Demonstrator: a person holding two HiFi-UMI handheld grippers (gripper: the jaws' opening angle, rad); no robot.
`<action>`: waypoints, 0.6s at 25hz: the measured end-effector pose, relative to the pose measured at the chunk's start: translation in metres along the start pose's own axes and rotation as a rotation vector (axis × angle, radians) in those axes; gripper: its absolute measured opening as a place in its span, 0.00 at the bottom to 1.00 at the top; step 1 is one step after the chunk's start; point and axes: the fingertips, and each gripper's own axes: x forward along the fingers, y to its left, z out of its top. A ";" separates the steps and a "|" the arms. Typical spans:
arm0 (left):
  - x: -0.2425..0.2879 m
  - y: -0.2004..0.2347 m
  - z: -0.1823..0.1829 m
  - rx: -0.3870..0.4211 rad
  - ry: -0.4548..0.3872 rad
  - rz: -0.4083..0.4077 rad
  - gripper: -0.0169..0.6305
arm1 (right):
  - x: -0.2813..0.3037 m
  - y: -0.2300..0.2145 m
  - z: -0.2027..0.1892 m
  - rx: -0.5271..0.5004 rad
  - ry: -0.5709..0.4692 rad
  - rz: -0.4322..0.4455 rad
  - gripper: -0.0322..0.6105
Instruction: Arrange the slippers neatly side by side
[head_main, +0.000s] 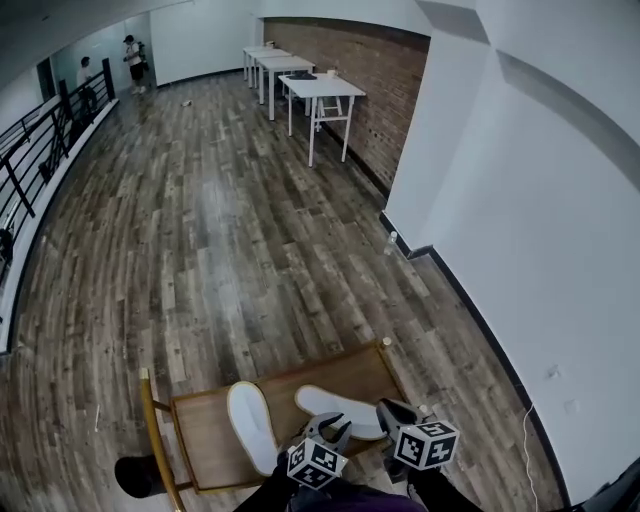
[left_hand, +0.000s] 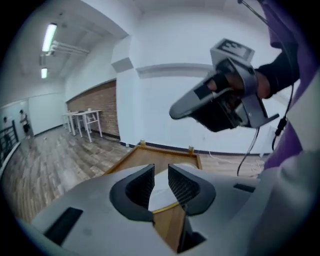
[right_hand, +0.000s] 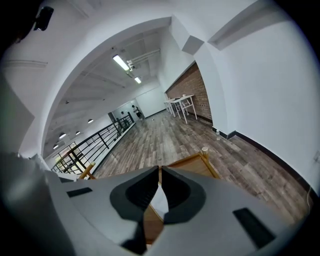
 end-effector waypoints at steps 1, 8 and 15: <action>0.008 -0.006 -0.004 0.074 0.034 -0.031 0.13 | -0.002 -0.002 0.003 0.005 -0.008 -0.002 0.05; 0.040 -0.022 -0.030 0.465 0.153 -0.177 0.21 | -0.013 -0.011 0.013 0.014 -0.037 -0.021 0.05; 0.060 -0.024 -0.056 0.593 0.274 -0.257 0.21 | -0.012 -0.010 0.011 0.014 -0.018 -0.018 0.05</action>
